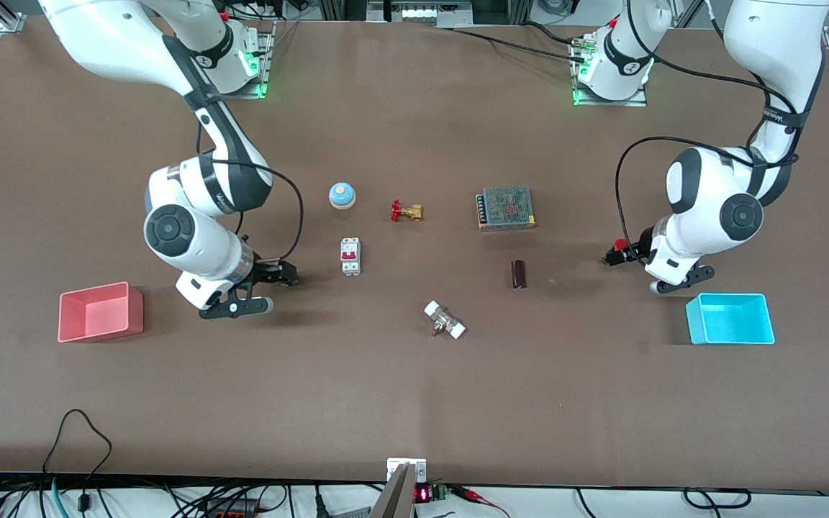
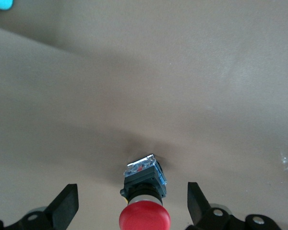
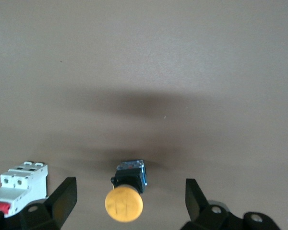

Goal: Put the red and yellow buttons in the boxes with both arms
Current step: 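Lower and close the right gripper on the yellow button while the left grasps red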

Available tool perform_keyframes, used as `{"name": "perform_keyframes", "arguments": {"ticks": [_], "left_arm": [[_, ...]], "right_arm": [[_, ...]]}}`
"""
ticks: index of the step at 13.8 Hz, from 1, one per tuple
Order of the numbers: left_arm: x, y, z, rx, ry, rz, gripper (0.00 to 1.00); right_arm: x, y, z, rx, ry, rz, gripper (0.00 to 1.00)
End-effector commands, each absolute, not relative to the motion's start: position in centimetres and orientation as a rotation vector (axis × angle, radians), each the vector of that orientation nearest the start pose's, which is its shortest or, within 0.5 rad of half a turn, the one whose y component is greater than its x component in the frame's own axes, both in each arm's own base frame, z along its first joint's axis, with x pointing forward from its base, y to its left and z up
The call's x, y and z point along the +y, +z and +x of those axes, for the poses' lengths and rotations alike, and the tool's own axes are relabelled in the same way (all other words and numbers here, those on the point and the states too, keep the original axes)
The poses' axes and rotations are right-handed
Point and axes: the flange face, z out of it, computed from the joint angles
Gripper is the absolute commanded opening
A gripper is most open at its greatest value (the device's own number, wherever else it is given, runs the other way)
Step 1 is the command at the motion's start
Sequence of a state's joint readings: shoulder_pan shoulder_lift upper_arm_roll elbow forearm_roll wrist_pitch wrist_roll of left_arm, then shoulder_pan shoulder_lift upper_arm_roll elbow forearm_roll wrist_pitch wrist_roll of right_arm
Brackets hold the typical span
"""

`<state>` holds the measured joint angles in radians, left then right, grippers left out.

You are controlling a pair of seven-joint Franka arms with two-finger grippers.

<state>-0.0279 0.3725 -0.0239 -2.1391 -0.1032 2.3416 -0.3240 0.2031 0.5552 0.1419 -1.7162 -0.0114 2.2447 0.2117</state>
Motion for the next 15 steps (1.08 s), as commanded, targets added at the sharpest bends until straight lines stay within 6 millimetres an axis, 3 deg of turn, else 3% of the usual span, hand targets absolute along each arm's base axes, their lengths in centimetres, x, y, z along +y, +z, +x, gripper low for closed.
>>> {"name": "perform_keyframes", "arguments": {"ticks": [1, 11, 13, 15], "left_arm": [[-3.3, 21.0, 55.1, -0.586, 0.298, -3.134, 1.0], [-4.2, 19.3, 54.0, -0.602, 0.369, -3.141, 1.0], [-4.2, 19.3, 54.0, -0.594, 0.368, -3.143, 0.94], [-4.2, 19.3, 54.0, -0.59, 0.368, -3.143, 0.82]], "right_arm": [[22.1, 25.5, 63.0, -0.217, 0.063, -3.079, 1.0], [23.5, 23.0, 59.7, -0.296, 0.121, -3.082, 1.0], [23.4, 22.6, 59.6, -0.299, 0.095, -3.08, 1.0], [23.4, 22.5, 59.7, -0.296, 0.075, -3.077, 1.0]]}}
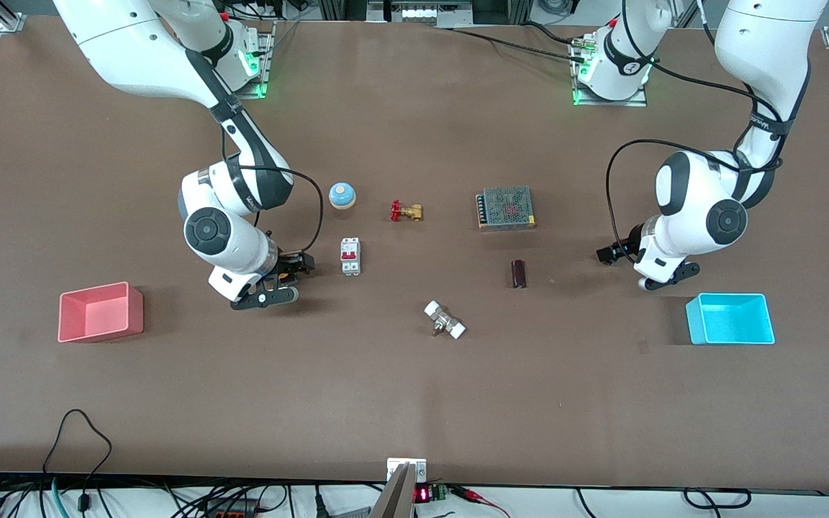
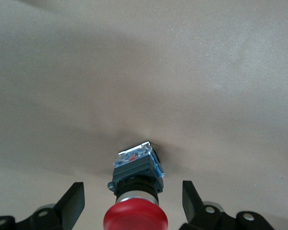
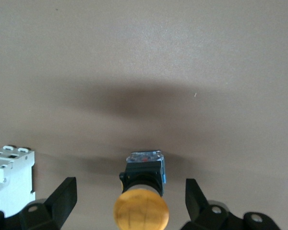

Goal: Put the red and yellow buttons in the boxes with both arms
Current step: 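Lower and close the right gripper on the yellow button while the left grasps red, then lift the yellow button with the right gripper while the left carries red toward cyan box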

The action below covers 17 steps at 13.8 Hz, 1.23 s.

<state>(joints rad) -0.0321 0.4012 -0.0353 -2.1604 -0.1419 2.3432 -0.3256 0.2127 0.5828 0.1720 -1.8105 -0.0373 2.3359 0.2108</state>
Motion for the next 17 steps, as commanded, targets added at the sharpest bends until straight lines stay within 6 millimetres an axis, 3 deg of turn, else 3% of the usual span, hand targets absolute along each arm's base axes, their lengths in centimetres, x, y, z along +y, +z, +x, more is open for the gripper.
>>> {"name": "perform_keyframes", "arguments": {"ticks": [1, 4, 6, 8, 9, 12, 14, 15, 17], "left_arm": [[-4.2, 19.1, 53.9, -0.552, 0.372, -3.152, 0.68], [-4.1, 19.2, 53.9, -0.549, 0.371, -3.154, 0.45], [-4.1, 19.4, 54.1, -0.54, 0.364, -3.156, 0.4], [-3.9, 21.2, 54.7, -0.48, 0.315, -3.176, 0.38], [-3.0, 23.5, 55.5, -0.44, 0.25, -3.192, 0.38], [1.5, 30.3, 57.9, -0.397, 0.222, -3.165, 0.37], [4.0, 34.1, 59.7, -0.336, 0.245, -3.129, 0.37], [6.4, 35.2, 60.4, -0.319, 0.251, -3.122, 0.38], [11.0, 34.6, 61.7, -0.234, 0.239, -3.125, 0.38]], "right_arm": [[23.5, 22.3, 59.6, -0.299, 0.059, -3.073, 1.0], [23.2, 21.2, 59.1, -0.336, 0.034, -3.086, 0.88], [23.1, 21.0, 59.1, -0.347, 0.029, -3.084, 0.78], [23.0, 20.9, 59.1, -0.35, 0.031, -3.084, 0.71], [23.0, 20.8, 59.1, -0.35, 0.034, -3.084, 0.67], [22.9, 20.8, 59.1, -0.363, 0.033, -3.083, 0.43], [22.7, 20.8, 59.2, -0.389, 0.032, -3.08, 0.37], [22.4, 20.8, 59.3, -0.394, 0.032, -3.079, 0.34], [22.3, 20.8, 59.4, -0.42, 0.029, -3.075, 0.3]]}}
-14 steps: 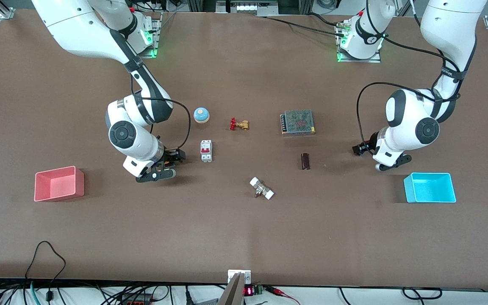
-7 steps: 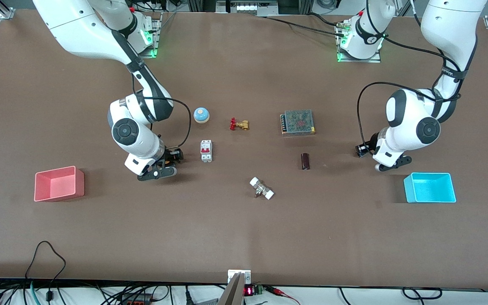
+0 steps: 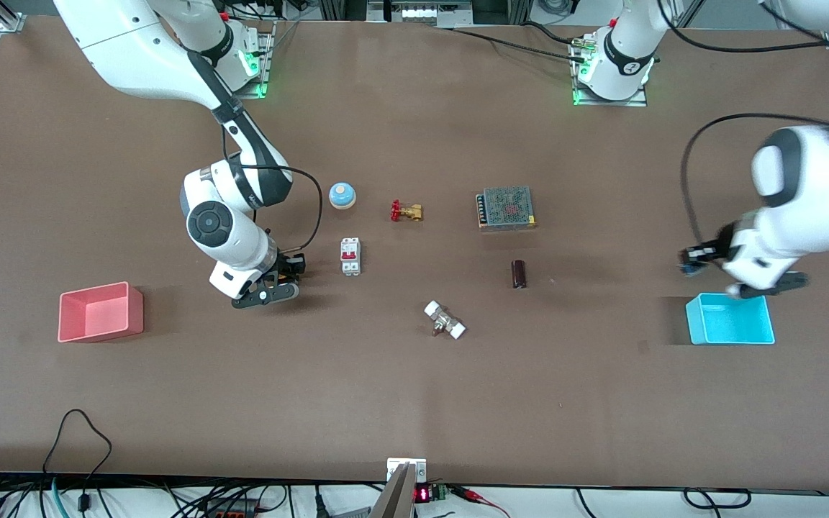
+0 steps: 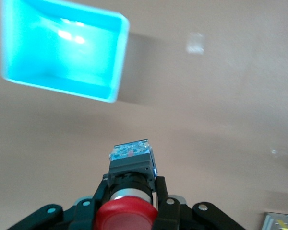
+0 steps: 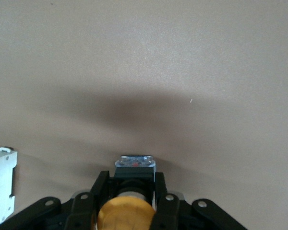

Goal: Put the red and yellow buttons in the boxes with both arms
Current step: 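Lift the yellow button with the right gripper while the left carries red toward cyan box, then lower the red button into the cyan box with the left gripper and open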

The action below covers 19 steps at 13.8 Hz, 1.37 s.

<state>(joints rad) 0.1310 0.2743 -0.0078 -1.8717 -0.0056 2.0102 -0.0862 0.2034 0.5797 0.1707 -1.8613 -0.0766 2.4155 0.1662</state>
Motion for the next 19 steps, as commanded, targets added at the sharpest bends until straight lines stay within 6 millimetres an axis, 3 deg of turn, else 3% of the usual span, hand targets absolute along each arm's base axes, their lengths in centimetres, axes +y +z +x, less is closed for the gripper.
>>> {"name": "perform_keyframes", "arguments": {"ticks": [1, 3, 4, 6, 8, 11, 14, 16, 19], "left_arm": [[12.7, 33.9, 62.3, -0.188, 0.239, -3.136, 0.38], [15.4, 33.2, 63.3, -0.177, 0.225, -3.142, 0.37], [16.9, 31.9, 63.6, -0.201, 0.243, -3.143, 0.37], [17.8, 29.0, 64.7, -0.107, 0.267, -3.164, 0.37], [18.5, 28.2, 66.7, -0.043, 0.226, -3.165, 0.38], [18.2, 27.3, 67.9, -0.021, 0.151, -3.161, 0.38], [18.6, 25.2, 68.0, -0.021, 0.142, -3.164, 0.38], [18.5, 24.2, 67.7, -0.026, 0.167, -3.17, 0.38], [18.2, 23.2, 67.1, -0.05, 0.198, -3.195, 0.37]], "right_arm": [[21.9, 20.9, 59.5, -0.417, 0.029, -3.076, 0.3], [21.1, 21.7, 60.1, -0.413, 0.012, -3.075, 0.3], [20.1, 23.6, 60.8, -0.407, -0.032, -3.076, 0.28], [16.7, 28.8, 62.2, -0.323, -0.042, -3.097, 0.26], [12.3, 35.6, 63.4, -0.294, -0.016, -3.118, 0.26], [5.2, 42.0, 64.7, -0.357, -0.052, -3.127, 0.26], [-1.2, 43.7, 65.2, -0.432, -0.061, -3.126, 0.26], [-5.0, 42.8, 65.3, -0.499, -0.054, -3.123, 0.26], [-9.5, 39.8, 66.4, -0.559, -0.116, -3.118, 0.26]]}}
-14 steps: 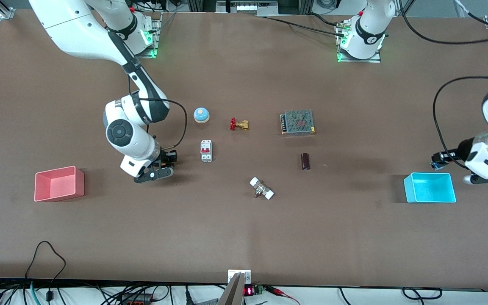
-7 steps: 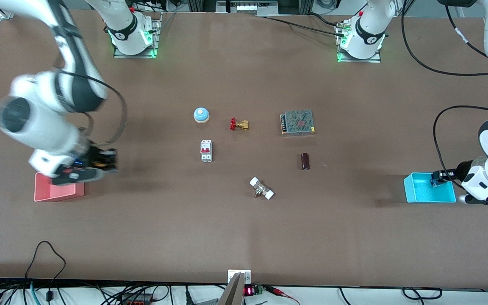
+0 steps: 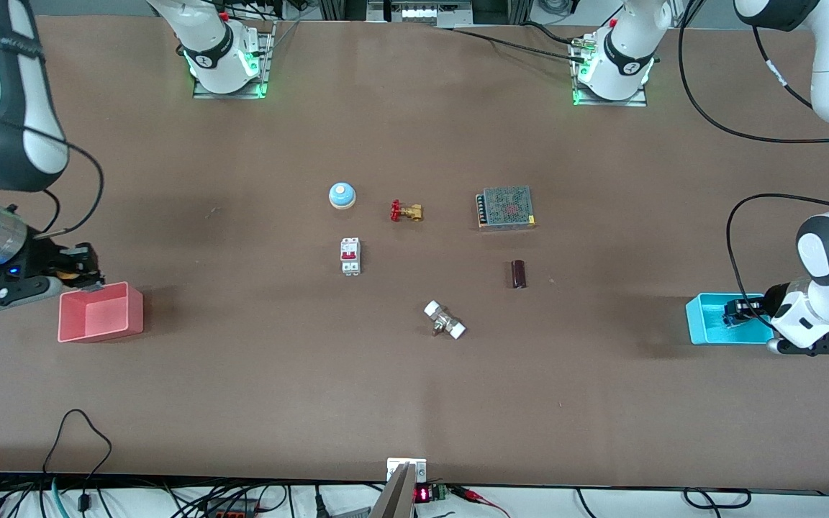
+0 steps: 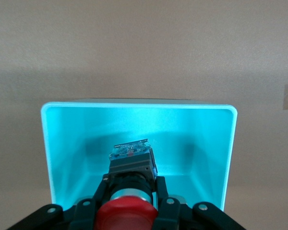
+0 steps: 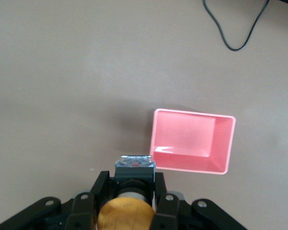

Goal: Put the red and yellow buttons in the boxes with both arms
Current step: 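Lower the red button into the cyan box with the left gripper and open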

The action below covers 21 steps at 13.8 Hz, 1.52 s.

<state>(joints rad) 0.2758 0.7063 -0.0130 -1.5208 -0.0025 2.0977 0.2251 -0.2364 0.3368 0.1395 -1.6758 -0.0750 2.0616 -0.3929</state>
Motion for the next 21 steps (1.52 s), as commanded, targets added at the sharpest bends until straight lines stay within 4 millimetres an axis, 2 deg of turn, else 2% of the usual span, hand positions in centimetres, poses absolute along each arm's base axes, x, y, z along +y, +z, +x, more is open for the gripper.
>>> {"name": "perform_keyframes", "arguments": {"ticks": [1, 3, 6, 8, 9, 10, 11, 14, 16, 18, 20, 21], "left_arm": [[18.1, 23.1, 67.1, -0.047, 0.203, -3.195, 0.37], [18.2, 22.2, 67.0, -0.047, 0.217, -3.197, 0.38], [18.2, 21.2, 66.8, -0.048, 0.239, -3.199, 0.41], [18.3, 20.2, 66.6, -0.052, 0.26, -3.203, 0.47], [18.2, 20.2, 66.6, -0.048, 0.26, -3.201, 0.58], [18.0, 20.4, 66.7, -0.045, 0.255, -3.202, 0.74], [17.7, 21.5, 67.0, -0.05, 0.236, -3.208, 1.0], [15.9, 26.8, 67.7, -0.011, 0.133, -3.207, 1.0], [14.2, 31.8, 68.2, 0.029, 0.044, -3.194, 1.0], [10.9, 37.3, 68.4, 0.1, -0.039, -3.177, 1.0], [8.4, 41.3, 67.6, 0.153, -0.111, -3.162, 1.0], [5.9, 43.1, 67.5, 0.2, -0.141, -3.156, 1.0]], "right_arm": [[-10.4, 38.7, 66.6, -0.562, -0.125, -3.118, 0.26], [-12.1, 36.0, 66.9, -0.528, -0.127, -3.121, 0.26], [-13.6, 33.1, 67.6, -0.534, -0.174, -3.129, 0.26], [-15.0, 31.2, 67.8, -0.545, -0.209, -3.128, 0.26], [-15.3, 30.3, 67.9, -0.536, -0.218, -3.126, 0.26], [-16.1, 29.1, 67.8, -0.515, -0.219, -3.129, 0.26], [-16.5, 28.3, 67.9, -0.505, -0.235, -3.133, 0.26], [-17.0, 26.8, 68.0, -0.493, -0.267, -3.136, 0.27], [-17.2, 25.6, 68.0, -0.473, -0.26, -3.128, 0.27], [-17.1, 24.5, 67.8, -0.438, -0.249, -3.109, 0.27], [-17.0, 24.0, 67.7, -0.427, -0.236, -3.103, 0.27], [-17.0, 23.7, 67.6, -0.422, -0.229, -3.102, 0.27]]}}
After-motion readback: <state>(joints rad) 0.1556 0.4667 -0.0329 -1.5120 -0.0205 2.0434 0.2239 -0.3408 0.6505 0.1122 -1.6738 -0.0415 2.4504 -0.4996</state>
